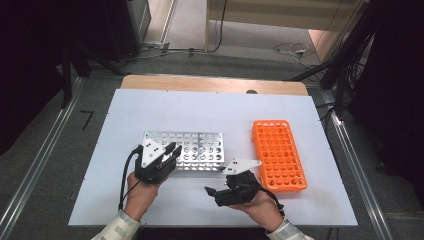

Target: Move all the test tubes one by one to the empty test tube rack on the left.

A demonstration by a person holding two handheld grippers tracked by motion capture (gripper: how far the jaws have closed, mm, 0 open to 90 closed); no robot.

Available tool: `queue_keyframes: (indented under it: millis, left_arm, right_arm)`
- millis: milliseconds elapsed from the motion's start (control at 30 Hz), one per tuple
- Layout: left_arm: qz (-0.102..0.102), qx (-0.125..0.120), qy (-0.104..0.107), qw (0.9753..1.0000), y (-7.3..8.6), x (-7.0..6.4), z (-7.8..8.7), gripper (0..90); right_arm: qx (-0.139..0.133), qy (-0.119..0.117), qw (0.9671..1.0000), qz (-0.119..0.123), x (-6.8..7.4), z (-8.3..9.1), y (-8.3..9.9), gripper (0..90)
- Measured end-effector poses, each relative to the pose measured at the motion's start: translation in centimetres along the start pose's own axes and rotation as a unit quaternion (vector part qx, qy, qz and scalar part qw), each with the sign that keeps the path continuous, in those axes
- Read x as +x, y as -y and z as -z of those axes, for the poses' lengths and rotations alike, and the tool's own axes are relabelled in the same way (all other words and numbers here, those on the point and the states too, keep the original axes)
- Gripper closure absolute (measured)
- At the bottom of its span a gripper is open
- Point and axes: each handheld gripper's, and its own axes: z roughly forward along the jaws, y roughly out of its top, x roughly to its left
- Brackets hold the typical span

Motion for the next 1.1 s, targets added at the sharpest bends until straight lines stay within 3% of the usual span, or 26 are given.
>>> queue_keyframes:
  millis: [233,633,900,1100]
  left_arm:
    - [0.005,-0.005,0.005,1.0,-0.1,0.1,0.2,70.8]
    - [0.034,-0.011,0.031,0.9989,-0.6,0.2,1.4,50.4]
    - [0.054,-0.012,0.027,0.9981,-0.5,0.7,2.7,37.0]
    - [0.052,-0.006,0.022,0.9984,0.0,0.7,3.3,30.5]
  right_arm:
    - [-0.001,0.0,1.0,0.002,0.0,0.0,0.0,22.2]
    - [-0.006,0.009,0.9999,-0.008,-0.7,0.4,0.3,22.2]
    - [-0.011,0.023,0.9994,-0.023,-1.9,1.1,0.9,22.2]
    - [-0.022,0.034,0.9984,-0.04,-2.9,1.9,1.4,22.2]
